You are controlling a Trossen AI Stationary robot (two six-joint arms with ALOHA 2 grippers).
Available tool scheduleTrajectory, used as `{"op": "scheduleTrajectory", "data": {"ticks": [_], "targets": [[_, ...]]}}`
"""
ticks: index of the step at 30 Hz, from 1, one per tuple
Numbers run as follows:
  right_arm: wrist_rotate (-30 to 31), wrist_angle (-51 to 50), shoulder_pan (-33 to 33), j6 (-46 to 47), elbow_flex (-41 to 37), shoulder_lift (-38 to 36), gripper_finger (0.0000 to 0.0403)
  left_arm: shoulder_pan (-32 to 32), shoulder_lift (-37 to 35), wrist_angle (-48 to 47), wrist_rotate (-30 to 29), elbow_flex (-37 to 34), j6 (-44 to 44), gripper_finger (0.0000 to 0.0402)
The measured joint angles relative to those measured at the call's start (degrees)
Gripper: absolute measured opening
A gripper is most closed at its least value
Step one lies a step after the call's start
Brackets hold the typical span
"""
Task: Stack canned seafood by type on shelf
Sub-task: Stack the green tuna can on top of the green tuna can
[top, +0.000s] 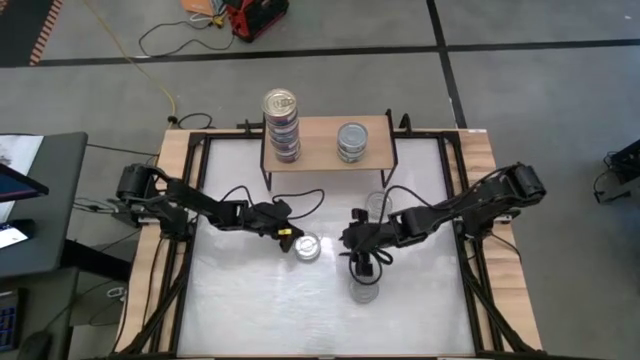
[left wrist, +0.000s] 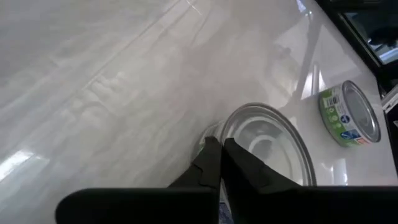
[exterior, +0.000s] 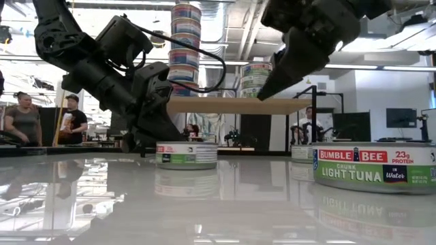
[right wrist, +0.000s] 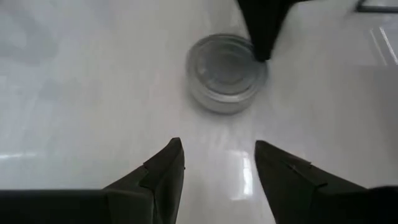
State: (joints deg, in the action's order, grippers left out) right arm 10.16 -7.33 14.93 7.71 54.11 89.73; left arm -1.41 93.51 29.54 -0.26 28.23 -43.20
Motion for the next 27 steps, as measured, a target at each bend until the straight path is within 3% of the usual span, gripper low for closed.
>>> {"op": "scheduleTrajectory", "data": {"ticks": [8, 15, 19, 27], "targets": [[-2.8, 0.7, 0.5, -3.7, 6.3, 5.2, 0.0215, 1.4, 0.1, -1.5, 0.7, -0.1, -0.1, 0.0001], [-2.4, 3.4, 1.8, -22.3, 11.7, 13.5, 0.0212, 1.6, 0.1, -2.9, 0.3, -0.1, 0.0, 0.0001], [2.0, 3.1, 1.1, -28.9, 13.4, 15.7, 0.0234, 1.6, 0.1, -3.5, -0.4, -0.2, 0.3, 0.0000], [2.0, 0.1, -1.6, -35.4, 15.2, 15.0, 0.0300, 2.2, 0.2, -4.2, -1.4, -0.2, 0.7, 0.0000]]}}
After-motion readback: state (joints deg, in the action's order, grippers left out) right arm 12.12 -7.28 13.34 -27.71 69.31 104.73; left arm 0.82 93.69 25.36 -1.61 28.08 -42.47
